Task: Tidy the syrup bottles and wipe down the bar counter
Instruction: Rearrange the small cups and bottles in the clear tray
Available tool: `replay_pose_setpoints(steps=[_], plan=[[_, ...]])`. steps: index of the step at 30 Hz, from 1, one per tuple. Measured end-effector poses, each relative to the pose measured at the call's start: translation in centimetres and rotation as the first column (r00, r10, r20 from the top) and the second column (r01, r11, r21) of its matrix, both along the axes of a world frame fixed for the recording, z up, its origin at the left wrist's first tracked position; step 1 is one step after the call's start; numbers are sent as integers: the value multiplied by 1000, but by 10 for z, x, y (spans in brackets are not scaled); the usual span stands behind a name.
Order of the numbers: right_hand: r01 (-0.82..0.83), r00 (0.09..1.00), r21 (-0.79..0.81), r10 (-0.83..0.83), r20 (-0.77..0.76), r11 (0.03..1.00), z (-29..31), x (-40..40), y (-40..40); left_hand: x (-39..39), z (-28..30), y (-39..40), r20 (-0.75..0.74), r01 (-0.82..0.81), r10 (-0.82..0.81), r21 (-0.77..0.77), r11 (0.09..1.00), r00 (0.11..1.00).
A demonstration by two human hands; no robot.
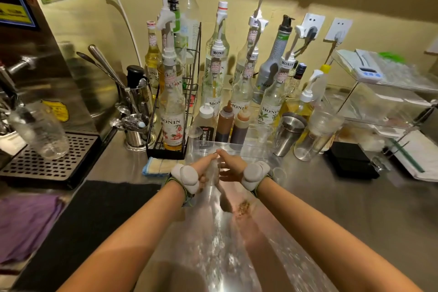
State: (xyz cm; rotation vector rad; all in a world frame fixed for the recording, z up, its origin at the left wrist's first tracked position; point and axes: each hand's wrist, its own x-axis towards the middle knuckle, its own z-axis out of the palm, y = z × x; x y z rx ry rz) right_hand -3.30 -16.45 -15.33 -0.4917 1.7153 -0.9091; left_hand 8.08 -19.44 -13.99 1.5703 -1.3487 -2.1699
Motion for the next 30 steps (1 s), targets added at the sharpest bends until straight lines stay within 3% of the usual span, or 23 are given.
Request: replay_pose_setpoints(steps=[6,14,20,27,30], plan=[[-32,998,-5,32,-61,999,-8,-11,-11,-16,-12,-15,-50,-122,123,19,992,991],[-58,995,-6,57,-83,998,-4,-17,-27,-22,-20,-31,-129,-116,127,92,989,984],[-63,991,-3,62,-122,998,-6,-17,-41,-24,-14,-36,-14,-88,89,13,996,996],[-82,986,-33,77,-145,996,-1,-15,-53,-24,-9,-46,-46,-124,125,16,992,991],[-35,996,-51,31,-84,998,-1,-15,-52,-22,-9,-47,-42,-139,140,28,990,989]])
